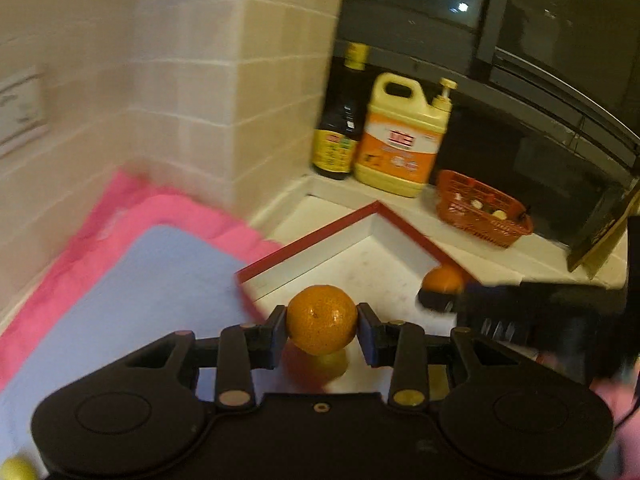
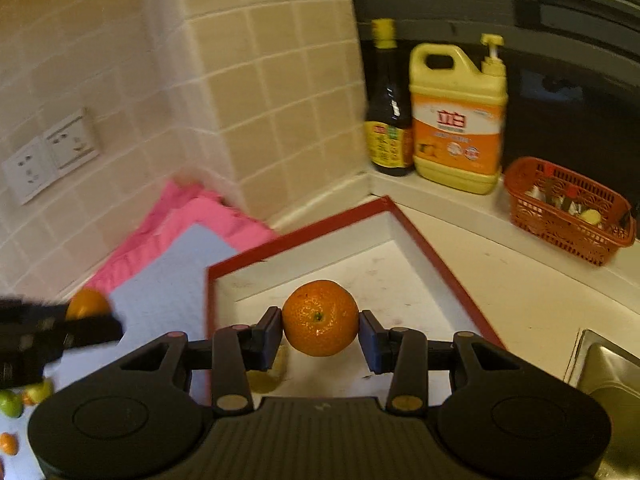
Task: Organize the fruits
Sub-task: 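Carry the tangerine into the white box and open the left tool, then release the tangerine in the box with the right tool and return both tools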
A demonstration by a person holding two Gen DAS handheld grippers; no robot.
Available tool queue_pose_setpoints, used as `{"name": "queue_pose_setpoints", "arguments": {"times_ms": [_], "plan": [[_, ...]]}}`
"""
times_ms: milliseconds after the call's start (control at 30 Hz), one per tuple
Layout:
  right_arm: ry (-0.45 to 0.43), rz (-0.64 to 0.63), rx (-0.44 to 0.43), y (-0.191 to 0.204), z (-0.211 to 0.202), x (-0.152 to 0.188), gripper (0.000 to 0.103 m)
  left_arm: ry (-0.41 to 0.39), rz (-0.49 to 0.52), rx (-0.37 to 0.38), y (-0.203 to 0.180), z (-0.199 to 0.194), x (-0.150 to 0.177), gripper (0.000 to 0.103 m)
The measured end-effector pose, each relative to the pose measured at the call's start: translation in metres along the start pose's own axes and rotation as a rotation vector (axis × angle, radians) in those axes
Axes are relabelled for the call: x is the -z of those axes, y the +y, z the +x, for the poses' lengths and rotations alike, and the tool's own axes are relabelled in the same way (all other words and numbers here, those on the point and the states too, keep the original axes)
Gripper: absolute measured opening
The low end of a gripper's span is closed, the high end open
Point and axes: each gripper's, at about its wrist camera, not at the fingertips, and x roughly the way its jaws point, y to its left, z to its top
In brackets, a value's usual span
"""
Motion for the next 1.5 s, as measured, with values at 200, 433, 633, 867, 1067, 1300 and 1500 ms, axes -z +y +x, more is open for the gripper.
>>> {"name": "queue_pose_setpoints", "arguments": {"times_ms": [200,433,633,867,1067,1300,1500], "plan": [[0.05,0.03,0.018,-0.018,0.032,0.004,0.044,0.066,0.046,0.038,-0.009,0.062,-0.027,0.044],[0.122,0.027,0.058,-0.025,0.06,0.006,0.044,0.18,0.022,0.067,-0.007,0.132,-0.033,0.044],[0.194,0.043,0.031,-0.03,0.076,0.013,0.044,0.255,-0.011,0.063,-0.002,0.168,-0.022,0.044],[0.234,0.028,0.009,-0.026,0.085,0.017,0.045,0.299,-0.028,0.056,0.003,0.183,-0.015,0.044],[0.228,0.018,0.012,-0.024,0.086,0.016,0.047,0.313,-0.048,0.054,0.006,0.187,-0.015,0.045],[0.204,0.042,-0.015,-0.029,0.068,0.014,0.054,0.281,-0.037,0.066,0.003,0.166,-0.019,0.072],[0.164,0.062,-0.006,-0.036,0.045,0.011,0.06,0.228,-0.027,0.051,0.0,0.133,-0.023,0.073]]}}
